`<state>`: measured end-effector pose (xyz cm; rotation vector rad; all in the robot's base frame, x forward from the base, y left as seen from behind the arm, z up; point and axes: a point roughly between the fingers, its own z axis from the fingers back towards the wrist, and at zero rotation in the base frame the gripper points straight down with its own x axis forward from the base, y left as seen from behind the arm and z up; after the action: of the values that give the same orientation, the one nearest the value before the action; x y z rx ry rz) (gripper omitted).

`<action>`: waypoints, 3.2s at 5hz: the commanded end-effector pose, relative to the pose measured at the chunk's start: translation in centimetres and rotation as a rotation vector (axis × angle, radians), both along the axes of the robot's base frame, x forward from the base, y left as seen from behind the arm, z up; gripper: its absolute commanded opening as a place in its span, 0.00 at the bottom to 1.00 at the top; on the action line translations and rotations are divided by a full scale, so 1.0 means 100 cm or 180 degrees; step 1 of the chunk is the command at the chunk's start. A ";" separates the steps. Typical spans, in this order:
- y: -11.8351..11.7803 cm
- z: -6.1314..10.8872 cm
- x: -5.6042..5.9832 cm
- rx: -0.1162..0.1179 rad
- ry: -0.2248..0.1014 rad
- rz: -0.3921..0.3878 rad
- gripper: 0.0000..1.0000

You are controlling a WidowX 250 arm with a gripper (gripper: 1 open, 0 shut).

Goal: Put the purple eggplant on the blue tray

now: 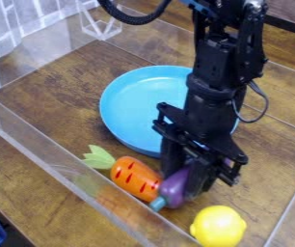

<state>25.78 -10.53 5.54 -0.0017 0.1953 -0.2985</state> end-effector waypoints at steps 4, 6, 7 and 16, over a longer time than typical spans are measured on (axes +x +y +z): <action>0.044 0.081 0.031 0.0219 -0.0340 -0.0005 0.00; 0.072 0.087 0.052 0.0351 -0.0346 0.0022 0.00; 0.072 0.076 0.050 0.0389 -0.0342 0.0002 0.00; 0.080 0.037 0.041 0.0581 -0.0373 -0.0160 0.00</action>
<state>29.54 -2.61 8.21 0.1964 0.1435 -0.3334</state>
